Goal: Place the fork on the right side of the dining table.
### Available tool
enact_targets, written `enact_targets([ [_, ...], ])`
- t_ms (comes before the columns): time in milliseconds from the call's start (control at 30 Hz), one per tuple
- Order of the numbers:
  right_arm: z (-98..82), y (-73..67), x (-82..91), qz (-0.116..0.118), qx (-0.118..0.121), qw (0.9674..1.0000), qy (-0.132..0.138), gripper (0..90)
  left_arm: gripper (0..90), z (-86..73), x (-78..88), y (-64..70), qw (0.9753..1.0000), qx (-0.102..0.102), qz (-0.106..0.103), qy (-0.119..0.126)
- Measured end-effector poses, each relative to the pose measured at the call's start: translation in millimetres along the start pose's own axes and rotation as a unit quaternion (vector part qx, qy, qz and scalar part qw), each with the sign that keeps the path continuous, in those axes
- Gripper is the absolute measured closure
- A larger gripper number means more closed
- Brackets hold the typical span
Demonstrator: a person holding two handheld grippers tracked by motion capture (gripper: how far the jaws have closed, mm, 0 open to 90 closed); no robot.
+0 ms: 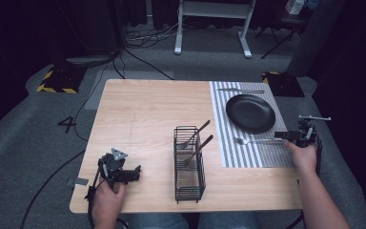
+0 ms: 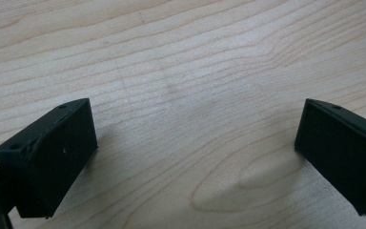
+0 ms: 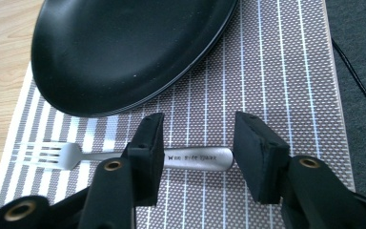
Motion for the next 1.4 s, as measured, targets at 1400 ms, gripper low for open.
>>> enact_targets([
  [1400, -4.8, -111.8, 69.0, 0.029, 0.183, 0.9803, 0.068, 42.6, 0.5, -0.1, 0.0, 0.0, 1.0000, -0.002, -0.001, -0.001],
])
Point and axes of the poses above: each handheld gripper's, and its own axes: x roughly backward along the jaws, z roughly out of its top, y roughly to its right, the point moved 9 cm from there along -x, roughly forward along the jaws, and after that the axes turned 8 degrees about -y, right-handed, at the moved point
